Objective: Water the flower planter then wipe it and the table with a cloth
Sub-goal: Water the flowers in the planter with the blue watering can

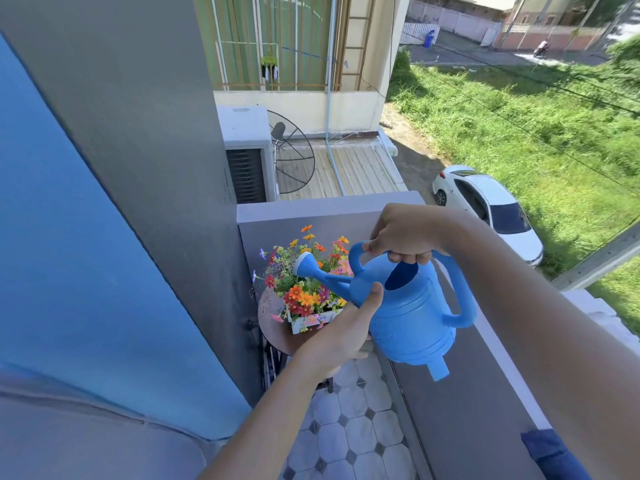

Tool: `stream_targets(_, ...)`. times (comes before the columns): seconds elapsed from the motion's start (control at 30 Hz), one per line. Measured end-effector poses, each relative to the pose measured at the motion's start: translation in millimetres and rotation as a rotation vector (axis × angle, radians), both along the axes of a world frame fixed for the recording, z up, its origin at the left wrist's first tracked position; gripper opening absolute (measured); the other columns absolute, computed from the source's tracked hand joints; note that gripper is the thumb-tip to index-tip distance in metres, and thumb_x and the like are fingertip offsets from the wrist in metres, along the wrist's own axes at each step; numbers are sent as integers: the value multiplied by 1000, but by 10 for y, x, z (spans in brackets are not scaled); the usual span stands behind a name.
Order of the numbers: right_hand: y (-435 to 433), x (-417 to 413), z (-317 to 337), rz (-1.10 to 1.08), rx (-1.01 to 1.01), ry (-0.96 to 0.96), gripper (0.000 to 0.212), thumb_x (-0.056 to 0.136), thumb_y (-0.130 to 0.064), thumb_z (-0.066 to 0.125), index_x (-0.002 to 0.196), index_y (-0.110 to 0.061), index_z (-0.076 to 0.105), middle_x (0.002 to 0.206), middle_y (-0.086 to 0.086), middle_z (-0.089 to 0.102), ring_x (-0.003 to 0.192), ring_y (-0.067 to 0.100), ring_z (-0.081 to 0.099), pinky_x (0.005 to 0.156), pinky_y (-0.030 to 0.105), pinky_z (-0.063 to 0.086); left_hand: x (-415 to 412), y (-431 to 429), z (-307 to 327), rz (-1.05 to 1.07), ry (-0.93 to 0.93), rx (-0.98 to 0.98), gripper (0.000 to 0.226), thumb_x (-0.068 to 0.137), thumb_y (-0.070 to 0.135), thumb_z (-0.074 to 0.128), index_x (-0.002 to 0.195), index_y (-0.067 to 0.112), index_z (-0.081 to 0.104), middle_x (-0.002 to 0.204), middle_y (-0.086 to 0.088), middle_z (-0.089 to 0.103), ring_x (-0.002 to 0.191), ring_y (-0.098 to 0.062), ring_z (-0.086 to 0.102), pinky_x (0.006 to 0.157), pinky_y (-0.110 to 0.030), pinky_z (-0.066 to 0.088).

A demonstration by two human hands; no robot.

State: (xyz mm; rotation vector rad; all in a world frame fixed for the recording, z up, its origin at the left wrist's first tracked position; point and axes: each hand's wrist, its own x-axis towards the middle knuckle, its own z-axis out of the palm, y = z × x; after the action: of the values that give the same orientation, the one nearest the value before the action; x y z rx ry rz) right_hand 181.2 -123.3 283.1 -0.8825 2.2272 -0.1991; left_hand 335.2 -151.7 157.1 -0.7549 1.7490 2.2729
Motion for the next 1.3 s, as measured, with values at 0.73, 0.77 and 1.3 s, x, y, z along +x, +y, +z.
stream_targets(0.73,45,-405,-21,-161,-10,71,36,103,-17,54,118,14,62,71,14,43,42,19,28,44,25,25,-672,-9,-123,103,113,170,42,93,57,48,129,36,53,127,14,61,122,-10,54,94,-29,49)
stream_targets(0.77,-3,-407,-32,-159,-23,64,37,103,-17,54,124,12,60,70,13,43,43,19,28,44,25,25,-679,-39,-136,117,124,163,37,94,56,47,125,38,54,125,16,62,122,-10,53,101,-33,46)
stream_targets(1.3,-281,-152,-258,-94,-188,39,43,103,-26,55,115,14,66,72,17,53,57,26,41,47,27,33,-400,-437,-356,262,208,-56,35,97,54,42,123,36,56,115,13,70,96,2,67,70,-21,54)
